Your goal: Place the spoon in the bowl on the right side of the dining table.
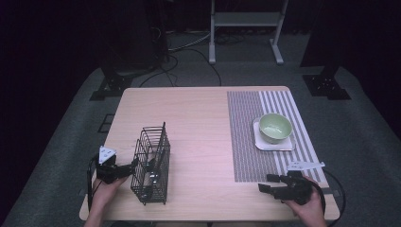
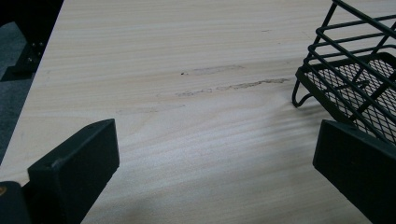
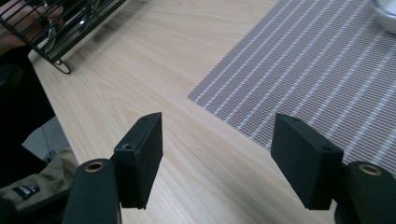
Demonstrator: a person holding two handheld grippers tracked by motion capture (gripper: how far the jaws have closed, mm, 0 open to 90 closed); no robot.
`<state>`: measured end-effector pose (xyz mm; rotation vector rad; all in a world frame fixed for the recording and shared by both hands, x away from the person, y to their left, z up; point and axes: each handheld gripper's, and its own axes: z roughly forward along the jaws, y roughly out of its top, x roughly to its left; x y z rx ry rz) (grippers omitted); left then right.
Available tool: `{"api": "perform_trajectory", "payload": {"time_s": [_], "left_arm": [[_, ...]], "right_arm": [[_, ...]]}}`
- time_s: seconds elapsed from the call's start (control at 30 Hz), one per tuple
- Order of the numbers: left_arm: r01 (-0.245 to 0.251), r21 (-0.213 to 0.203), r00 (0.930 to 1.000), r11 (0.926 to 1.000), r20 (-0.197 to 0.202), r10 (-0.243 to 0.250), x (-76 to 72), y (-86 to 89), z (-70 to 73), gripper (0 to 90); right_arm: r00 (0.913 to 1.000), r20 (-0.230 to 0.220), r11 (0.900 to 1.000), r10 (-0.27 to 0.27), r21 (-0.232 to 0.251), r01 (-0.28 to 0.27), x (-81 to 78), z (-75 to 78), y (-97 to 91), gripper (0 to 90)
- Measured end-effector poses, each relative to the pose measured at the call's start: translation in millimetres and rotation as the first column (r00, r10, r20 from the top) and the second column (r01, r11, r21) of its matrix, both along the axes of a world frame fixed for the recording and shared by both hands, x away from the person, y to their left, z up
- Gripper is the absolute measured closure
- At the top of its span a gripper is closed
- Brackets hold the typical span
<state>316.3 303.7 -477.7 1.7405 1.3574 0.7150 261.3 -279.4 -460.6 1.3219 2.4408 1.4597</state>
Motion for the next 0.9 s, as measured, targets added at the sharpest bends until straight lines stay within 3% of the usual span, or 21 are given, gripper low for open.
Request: {"api": "perform_trajectory", "payload": {"time_s": [0.3,0.53,0.9], "left_arm": [[0.007,0.013,1.0,0.9999,-0.002,-0.007,0.1,-1.4,0.0,0.0],[0.007,0.014,1.0,0.9999,0.001,-0.007,-0.1,-1.2,0.1,0.0],[0.008,0.01,1.0,0.9999,0.002,-0.008,-0.3,-1.0,0.0,0.0]], "right_arm": [[0.9986,-0.004,0.9985,0.052,-0.014,-0.052,3.1,6.2,15.1,32.9],[0.9949,0.033,0.9954,0.095,-0.014,-0.094,8.4,30.2,29.3,31.1],[0.9854,0.043,0.9864,0.164,-0.004,-0.164,15.4,54.5,50.8,28.8]]}}
